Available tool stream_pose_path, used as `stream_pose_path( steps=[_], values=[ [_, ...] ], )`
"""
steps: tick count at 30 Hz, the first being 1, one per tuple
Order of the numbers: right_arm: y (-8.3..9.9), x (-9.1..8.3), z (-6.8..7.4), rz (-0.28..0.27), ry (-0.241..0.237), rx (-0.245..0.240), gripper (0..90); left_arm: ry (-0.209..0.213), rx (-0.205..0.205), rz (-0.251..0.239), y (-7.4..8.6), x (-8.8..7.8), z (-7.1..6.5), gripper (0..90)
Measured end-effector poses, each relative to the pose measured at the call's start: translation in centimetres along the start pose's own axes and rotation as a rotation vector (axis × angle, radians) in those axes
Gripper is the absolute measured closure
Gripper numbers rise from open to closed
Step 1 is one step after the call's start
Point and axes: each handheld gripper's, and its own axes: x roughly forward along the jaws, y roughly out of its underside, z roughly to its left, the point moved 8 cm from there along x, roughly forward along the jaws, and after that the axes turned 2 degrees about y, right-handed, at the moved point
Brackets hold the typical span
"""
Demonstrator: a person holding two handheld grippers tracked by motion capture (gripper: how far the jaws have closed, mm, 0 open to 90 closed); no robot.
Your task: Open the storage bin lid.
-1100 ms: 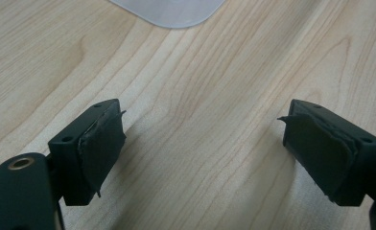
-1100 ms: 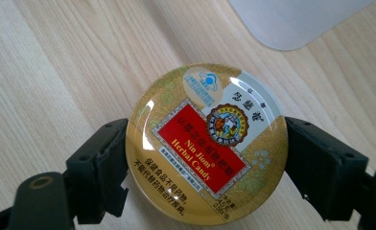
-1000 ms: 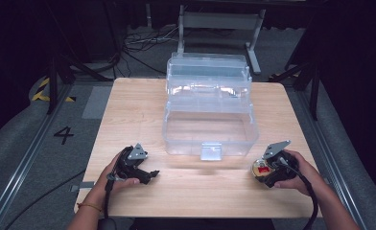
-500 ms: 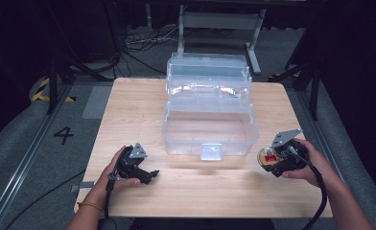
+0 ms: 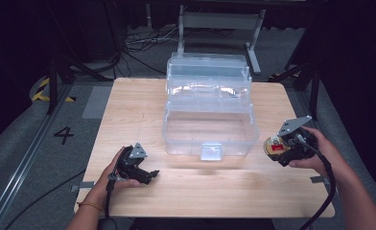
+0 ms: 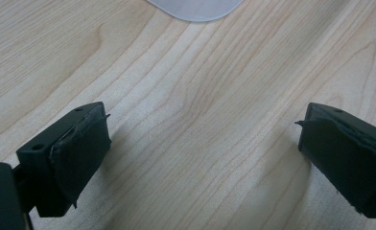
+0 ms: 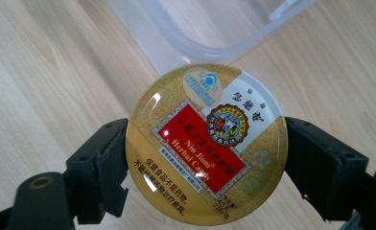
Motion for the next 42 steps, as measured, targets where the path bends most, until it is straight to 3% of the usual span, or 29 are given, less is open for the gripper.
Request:
stream_pose_path(
  steps=[11, 18, 25, 42],
  values=[
    [-2.5, -0.1, -3.0, -0.016, 0.021, 0.018, 20.2, 0.004, 0.005, 0.001, 0.0, 0.0, 0.0, 3.9],
    [-4.3, 0.6, -3.6, -0.025, 0.010, 0.008, 20.3, 0.004, 0.005, 0.001, 0.0, 0.0, 0.0, 3.9],
    [-6.1, 1.2, -3.7, -0.031, -0.003, 0.000, 20.2, 0.004, 0.006, 0.001, 0.0, 0.0, 0.0, 4.0],
    [-10.1, 3.9, -2.0, 0.025, -0.053, -0.106, 20.3, 0.004, 0.003, 0.001, 0.0, 0.0, 0.0, 4.0]
  ],
)
